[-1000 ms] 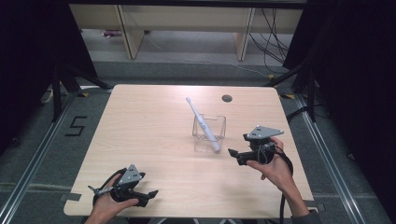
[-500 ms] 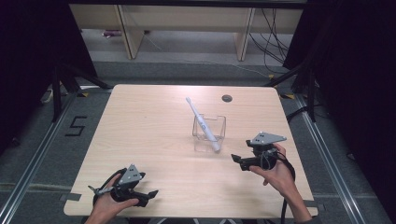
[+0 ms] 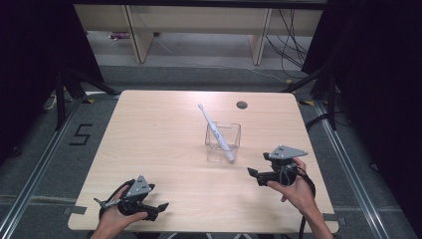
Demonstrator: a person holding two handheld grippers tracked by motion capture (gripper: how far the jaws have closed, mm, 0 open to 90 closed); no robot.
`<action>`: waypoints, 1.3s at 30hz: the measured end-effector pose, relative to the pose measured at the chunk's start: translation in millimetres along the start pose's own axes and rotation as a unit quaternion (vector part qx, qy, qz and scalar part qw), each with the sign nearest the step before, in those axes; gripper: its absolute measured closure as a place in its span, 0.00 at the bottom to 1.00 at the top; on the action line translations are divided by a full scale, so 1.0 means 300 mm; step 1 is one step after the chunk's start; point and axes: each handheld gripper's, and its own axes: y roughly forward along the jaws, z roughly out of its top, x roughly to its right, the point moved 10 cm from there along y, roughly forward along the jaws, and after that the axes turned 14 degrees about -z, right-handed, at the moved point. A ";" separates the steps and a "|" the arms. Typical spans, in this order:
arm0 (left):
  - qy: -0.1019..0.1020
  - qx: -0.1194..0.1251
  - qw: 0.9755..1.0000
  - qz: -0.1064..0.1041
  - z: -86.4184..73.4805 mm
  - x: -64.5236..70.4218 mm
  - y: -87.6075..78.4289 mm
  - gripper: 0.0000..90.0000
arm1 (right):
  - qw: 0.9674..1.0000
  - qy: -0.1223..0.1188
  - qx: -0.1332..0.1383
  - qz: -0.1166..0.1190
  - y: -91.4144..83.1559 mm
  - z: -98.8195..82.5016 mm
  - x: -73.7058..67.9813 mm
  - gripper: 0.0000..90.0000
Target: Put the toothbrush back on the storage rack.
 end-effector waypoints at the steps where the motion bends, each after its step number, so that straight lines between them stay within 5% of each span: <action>1: 0.000 0.001 1.000 -0.001 0.000 0.001 0.000 0.20 | 1.000 -0.008 0.012 -0.001 0.002 0.003 0.006 0.22; 3: -0.001 0.003 1.000 0.001 0.000 0.000 0.000 0.20 | 1.000 0.011 0.001 0.001 -0.007 -0.011 -0.002 0.22; 12: -0.003 0.000 1.000 0.004 -0.002 -0.006 0.003 0.20 | 1.000 0.004 0.013 0.000 -0.009 -0.036 0.003 0.21; 16: -0.001 0.003 1.000 0.004 0.000 -0.006 0.001 0.20 | 1.000 0.028 -0.003 0.005 -0.012 -0.055 -0.014 0.21; 18: -0.007 0.010 1.000 0.000 0.002 0.000 0.004 0.20 | 1.000 0.010 0.005 0.006 -0.007 -0.054 -0.006 0.21; 23: -0.006 0.009 1.000 0.000 0.002 0.000 0.004 0.20 | 1.000 0.015 0.001 0.006 -0.010 -0.076 -0.005 0.22; 25: -0.001 0.004 1.000 0.004 -0.001 -0.006 0.003 0.20 | 0.999 0.037 -0.003 0.005 -0.016 -0.095 -0.010 0.22; 30: -0.002 0.006 1.000 0.002 0.001 -0.001 0.005 0.20 | 1.000 0.025 -0.004 -0.001 -0.022 -0.129 -0.001 0.22; 39: -0.001 0.008 1.000 -0.002 0.003 0.002 0.004 0.20 | 0.999 0.041 -0.009 0.000 -0.033 -0.156 0.004 0.22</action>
